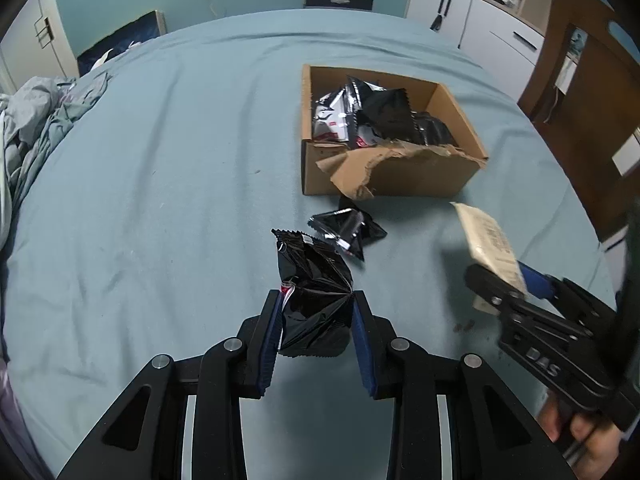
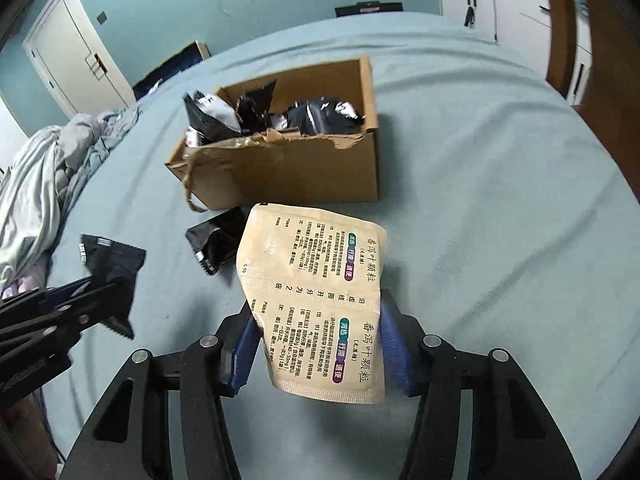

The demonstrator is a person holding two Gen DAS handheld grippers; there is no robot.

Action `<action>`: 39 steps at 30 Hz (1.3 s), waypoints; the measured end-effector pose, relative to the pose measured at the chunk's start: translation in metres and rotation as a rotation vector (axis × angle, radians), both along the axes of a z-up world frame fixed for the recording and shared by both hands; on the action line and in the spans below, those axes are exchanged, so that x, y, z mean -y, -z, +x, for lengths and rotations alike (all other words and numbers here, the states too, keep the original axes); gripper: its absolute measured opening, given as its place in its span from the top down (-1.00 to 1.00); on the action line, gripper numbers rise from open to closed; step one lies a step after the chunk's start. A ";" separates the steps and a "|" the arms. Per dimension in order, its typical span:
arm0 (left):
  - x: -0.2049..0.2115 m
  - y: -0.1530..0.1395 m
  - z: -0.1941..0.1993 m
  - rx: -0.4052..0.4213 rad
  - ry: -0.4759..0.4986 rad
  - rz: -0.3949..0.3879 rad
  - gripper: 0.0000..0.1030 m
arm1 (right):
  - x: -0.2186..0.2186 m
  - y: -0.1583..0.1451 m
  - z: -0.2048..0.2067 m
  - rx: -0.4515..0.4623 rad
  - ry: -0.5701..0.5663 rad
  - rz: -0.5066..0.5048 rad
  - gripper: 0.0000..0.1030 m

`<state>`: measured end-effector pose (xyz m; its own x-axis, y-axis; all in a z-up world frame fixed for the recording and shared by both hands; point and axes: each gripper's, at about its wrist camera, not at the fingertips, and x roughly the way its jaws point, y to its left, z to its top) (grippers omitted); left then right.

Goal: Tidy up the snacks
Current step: 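Hold the black packet in the left gripper while the right gripper grasps the tan sachet, then drop the black packet into the box with the left gripper while the right gripper carries the tan sachet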

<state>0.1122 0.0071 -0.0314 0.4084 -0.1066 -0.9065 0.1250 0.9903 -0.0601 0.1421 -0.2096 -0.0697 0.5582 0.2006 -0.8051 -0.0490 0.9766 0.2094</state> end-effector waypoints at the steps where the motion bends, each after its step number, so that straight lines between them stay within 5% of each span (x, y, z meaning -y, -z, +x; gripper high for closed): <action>1: 0.000 -0.001 -0.002 0.003 0.003 0.001 0.37 | 0.003 -0.002 -0.007 0.007 0.012 0.004 -0.02; 15: 0.002 -0.034 0.024 0.077 -0.002 -0.072 0.37 | 0.022 -0.042 -0.067 0.092 0.072 0.143 -0.02; 32: 0.053 -0.083 0.131 0.162 0.056 -0.042 0.34 | 0.032 -0.041 -0.040 0.061 0.085 0.145 -0.02; 34: 0.056 -0.083 0.136 0.170 0.043 -0.043 0.14 | 0.032 -0.041 -0.036 0.058 0.085 0.151 -0.02; 36: 0.058 -0.079 0.138 0.163 0.029 -0.016 -0.65 | 0.033 -0.043 -0.032 0.069 0.089 0.157 -0.02; 39: 0.056 -0.076 0.132 0.182 0.017 0.017 -0.76 | 0.034 -0.047 -0.027 0.080 0.093 0.176 -0.02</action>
